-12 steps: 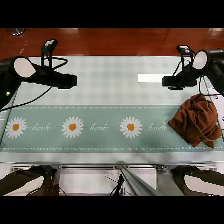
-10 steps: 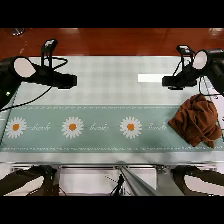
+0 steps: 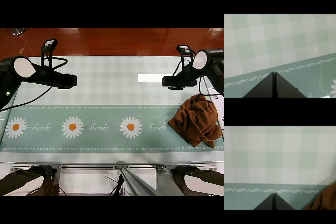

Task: Fold the shirts.

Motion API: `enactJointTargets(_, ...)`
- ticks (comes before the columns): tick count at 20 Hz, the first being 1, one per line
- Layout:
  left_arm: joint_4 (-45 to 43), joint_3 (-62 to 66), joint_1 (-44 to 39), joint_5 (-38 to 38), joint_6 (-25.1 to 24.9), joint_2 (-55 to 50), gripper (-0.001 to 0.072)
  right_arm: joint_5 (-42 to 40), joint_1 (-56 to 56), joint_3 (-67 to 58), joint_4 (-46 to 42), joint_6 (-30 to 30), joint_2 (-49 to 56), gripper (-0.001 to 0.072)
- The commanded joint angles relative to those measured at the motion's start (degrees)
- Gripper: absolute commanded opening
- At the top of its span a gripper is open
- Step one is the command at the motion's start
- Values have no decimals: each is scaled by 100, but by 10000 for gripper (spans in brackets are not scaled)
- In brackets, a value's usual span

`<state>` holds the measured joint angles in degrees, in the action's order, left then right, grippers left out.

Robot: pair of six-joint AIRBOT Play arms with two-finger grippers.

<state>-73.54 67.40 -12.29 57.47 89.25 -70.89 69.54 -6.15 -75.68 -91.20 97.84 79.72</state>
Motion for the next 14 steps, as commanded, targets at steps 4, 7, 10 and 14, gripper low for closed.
enactJointTargets(4,-2,-2,2,-7,-2,-4,20,-1016,-2,4,7,0,7,24)
enactJointTargets(7,-2,-2,2,-522,0,-4,20,-1832,-2,2,-116,2,4,28)
enactJointTargets(10,-2,0,-11,-1075,0,-79,447,-1851,-2,-46,-258,120,4,625)
enactJointTargets(14,-9,249,129,-391,-142,-76,705,-48,83,-321,-1456,33,-199,615)
